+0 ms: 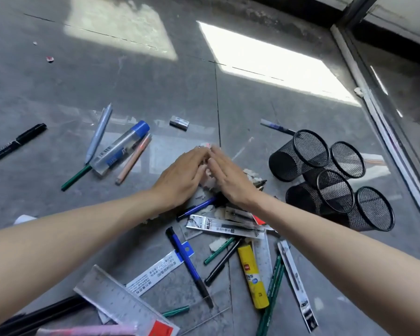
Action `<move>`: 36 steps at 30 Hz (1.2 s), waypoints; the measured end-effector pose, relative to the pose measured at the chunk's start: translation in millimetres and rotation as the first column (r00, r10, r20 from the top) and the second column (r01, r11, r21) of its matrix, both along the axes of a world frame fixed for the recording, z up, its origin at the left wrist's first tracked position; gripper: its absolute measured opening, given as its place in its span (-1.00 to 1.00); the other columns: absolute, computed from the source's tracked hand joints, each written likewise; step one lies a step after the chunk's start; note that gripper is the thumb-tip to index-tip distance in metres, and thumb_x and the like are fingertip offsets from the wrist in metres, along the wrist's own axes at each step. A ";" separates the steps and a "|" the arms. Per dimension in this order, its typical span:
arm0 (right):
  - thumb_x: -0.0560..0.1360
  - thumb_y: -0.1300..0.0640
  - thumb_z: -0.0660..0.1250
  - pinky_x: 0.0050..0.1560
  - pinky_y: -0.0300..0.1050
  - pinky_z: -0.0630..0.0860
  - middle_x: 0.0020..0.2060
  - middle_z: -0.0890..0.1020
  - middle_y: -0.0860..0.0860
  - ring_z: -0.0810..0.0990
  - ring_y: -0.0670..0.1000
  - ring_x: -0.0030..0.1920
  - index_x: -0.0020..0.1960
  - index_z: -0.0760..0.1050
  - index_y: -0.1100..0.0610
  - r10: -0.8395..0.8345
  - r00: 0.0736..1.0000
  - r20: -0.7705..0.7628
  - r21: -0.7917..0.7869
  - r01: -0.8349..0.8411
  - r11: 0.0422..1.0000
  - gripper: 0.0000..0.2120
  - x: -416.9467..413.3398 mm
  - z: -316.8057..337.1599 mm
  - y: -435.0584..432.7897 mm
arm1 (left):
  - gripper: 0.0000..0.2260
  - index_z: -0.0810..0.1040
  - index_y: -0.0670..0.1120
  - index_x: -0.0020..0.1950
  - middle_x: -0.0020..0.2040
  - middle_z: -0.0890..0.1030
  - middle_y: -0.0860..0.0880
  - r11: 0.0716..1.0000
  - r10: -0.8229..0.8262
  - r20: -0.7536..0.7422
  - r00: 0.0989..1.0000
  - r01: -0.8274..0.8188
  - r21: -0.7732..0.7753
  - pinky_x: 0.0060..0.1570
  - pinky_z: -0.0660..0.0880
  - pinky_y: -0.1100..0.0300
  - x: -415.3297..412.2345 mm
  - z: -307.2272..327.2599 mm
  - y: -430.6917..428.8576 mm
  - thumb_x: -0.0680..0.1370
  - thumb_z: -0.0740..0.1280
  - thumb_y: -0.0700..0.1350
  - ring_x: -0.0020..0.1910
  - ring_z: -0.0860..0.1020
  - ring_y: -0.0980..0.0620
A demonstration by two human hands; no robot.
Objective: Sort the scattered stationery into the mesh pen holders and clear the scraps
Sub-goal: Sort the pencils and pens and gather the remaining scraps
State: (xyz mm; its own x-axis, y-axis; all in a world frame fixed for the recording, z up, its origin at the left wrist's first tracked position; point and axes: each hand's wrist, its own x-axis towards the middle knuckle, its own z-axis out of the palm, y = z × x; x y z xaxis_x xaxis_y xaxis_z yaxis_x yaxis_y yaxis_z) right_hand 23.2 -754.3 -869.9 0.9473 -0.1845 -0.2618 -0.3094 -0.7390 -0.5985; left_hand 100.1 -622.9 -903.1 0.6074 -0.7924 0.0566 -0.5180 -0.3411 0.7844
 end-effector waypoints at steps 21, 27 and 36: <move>0.37 0.31 0.44 -0.25 -0.30 0.34 -0.23 0.53 0.03 0.48 -0.02 -0.23 -0.05 0.62 0.19 -0.285 0.957 -0.053 -0.140 0.276 0.951 -0.84 -35.1 17.0 -24.3 | -0.66 0.36 -0.12 0.37 0.40 0.35 -0.05 0.972 -0.189 0.256 0.948 0.143 0.187 0.27 0.38 0.03 -10.6 5.4 19.9 0.63 0.11 -0.05 0.39 0.31 -0.03; 0.36 0.34 0.45 -0.19 -0.20 0.48 -0.32 0.57 0.00 0.54 -0.03 -0.25 0.00 0.61 0.21 -0.237 0.970 -0.057 0.120 0.243 0.963 -0.78 -25.3 21.2 5.3 | -0.73 0.47 -0.12 0.17 0.07 0.51 -0.08 0.981 -0.196 0.337 0.921 0.187 0.060 -0.12 0.52 0.07 -26.1 4.1 40.9 0.56 0.16 -0.03 0.04 0.44 -0.02; 0.40 0.20 0.45 -0.34 -0.29 0.34 -0.34 0.49 -0.08 0.47 -0.11 -0.33 0.01 0.58 0.15 -0.399 0.914 -0.070 0.049 0.403 0.914 -0.80 -28.1 20.4 -6.1 | -0.47 0.37 -0.01 0.38 0.36 0.34 -0.06 0.982 -0.143 0.339 0.930 0.090 0.167 0.33 0.06 0.05 -13.6 7.0 32.6 0.43 0.24 0.10 0.33 0.24 -0.03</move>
State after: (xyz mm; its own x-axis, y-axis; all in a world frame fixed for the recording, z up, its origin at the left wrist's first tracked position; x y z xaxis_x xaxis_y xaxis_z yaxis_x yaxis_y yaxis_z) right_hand -4.9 -760.4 -849.5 0.7802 -0.5277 -0.3360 -0.6069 -0.5081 -0.6111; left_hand 86.5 -590.4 -896.1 0.4729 -0.8720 0.1263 -0.7924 -0.3583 0.4937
